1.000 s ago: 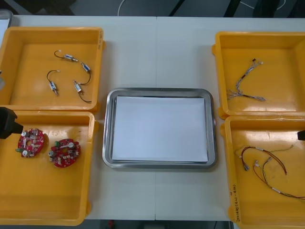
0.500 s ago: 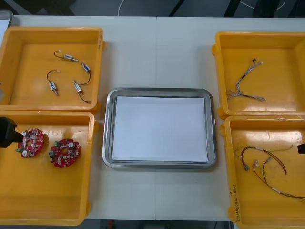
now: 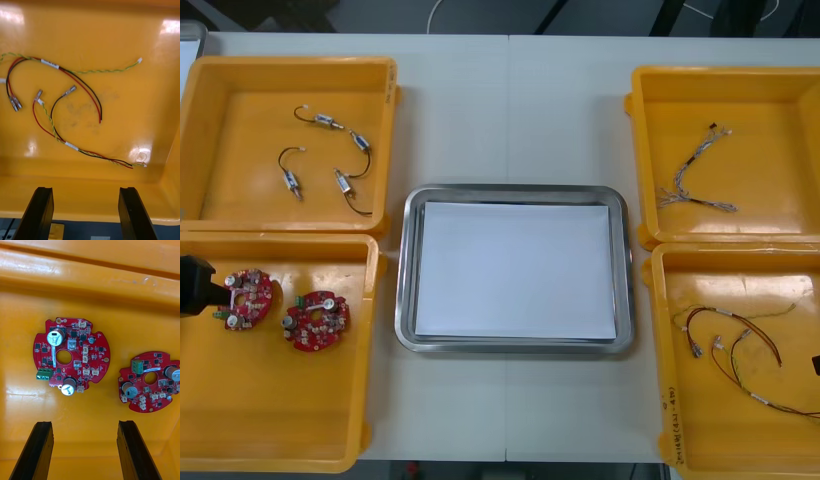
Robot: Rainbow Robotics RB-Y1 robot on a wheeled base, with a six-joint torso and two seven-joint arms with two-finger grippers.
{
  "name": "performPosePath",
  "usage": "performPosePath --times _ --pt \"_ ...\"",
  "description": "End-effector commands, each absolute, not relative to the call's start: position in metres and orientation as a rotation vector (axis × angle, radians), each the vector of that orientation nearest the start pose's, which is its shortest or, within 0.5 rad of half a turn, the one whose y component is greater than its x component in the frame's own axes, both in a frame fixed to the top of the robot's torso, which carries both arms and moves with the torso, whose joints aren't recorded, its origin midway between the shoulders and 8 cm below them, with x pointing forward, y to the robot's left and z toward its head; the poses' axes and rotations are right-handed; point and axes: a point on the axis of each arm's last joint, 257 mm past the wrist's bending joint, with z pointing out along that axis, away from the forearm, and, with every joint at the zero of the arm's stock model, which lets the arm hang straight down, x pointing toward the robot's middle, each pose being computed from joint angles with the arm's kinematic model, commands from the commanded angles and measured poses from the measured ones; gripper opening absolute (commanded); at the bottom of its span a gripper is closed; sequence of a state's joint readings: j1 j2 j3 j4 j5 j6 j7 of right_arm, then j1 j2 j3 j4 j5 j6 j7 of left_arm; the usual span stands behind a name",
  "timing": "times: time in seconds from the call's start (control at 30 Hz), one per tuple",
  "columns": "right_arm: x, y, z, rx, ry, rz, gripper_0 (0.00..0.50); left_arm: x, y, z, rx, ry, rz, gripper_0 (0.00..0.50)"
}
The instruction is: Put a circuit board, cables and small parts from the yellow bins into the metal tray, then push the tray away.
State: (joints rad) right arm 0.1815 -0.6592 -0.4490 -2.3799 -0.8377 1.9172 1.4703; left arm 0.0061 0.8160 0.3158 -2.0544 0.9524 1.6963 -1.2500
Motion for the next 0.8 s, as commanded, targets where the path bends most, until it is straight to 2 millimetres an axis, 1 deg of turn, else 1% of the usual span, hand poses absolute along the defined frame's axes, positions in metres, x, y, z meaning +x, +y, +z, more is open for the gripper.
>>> performPosePath --times 0.03,0.23,0.33,0.4,0.57,0.7,0.8 --pt "0.256 -0.394 -0.226 -0.160 2.819 -0.097 0.500 0.354 0.405 -0.233 -0.157 2.738 -0.138 0.500" --pt "0.252 -0.385 -0.235 -0.226 2.796 -0.077 0.500 0.352 0.409 -0.241 -0.174 2.735 -0.154 0.500" --pt "0.254 -0.383 -0.240 -0.260 2.774 -0.073 0.500 0.353 0.409 -0.245 -0.182 2.734 -0.168 0.500" --pt "0.258 -0.383 -0.241 -0.320 2.749 -0.088 0.500 0.354 0.409 -0.248 -0.190 2.732 -0.178 0.500" --pt "0.264 -0.391 -0.249 -0.467 2.694 -0.193 0.500 0.361 0.408 -0.261 -0.218 2.719 -0.227 0.500" --pt "0.269 -0.391 -0.255 -0.567 2.660 -0.250 0.500 0.362 0.410 -0.264 -0.225 2.715 -0.231 0.500" --pt "0.270 -0.389 -0.261 -0.639 2.645 -0.273 0.500 0.360 0.410 -0.269 -0.234 2.727 -0.240 0.500"
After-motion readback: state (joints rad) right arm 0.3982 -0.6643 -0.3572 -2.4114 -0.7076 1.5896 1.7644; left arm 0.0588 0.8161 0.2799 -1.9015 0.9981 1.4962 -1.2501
